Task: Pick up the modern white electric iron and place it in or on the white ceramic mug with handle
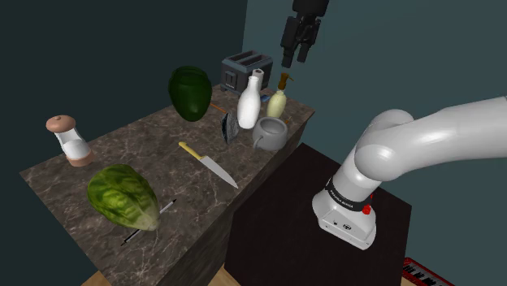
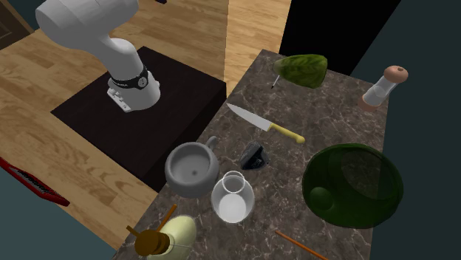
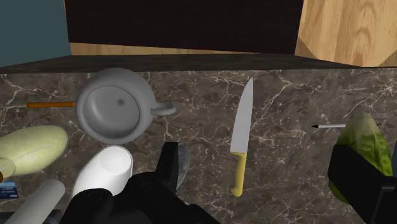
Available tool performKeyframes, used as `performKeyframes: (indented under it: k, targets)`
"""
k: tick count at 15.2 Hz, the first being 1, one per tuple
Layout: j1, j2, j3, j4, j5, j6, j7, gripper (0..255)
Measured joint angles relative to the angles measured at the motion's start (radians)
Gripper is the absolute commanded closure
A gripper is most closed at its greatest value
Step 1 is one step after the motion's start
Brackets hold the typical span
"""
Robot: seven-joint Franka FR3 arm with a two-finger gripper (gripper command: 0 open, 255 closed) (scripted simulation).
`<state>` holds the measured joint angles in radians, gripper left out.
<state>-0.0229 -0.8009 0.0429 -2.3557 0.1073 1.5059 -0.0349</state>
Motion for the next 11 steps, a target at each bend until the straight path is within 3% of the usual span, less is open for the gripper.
performKeyframes:
  k: [3,11]
  targets:
    - [-0.003,0.021,0.011,-0.018,-0.006,0.040,0.006,0]
    - [-0.025,0.221,0.089,-0.084,-0.051,0.317,0.069,0]
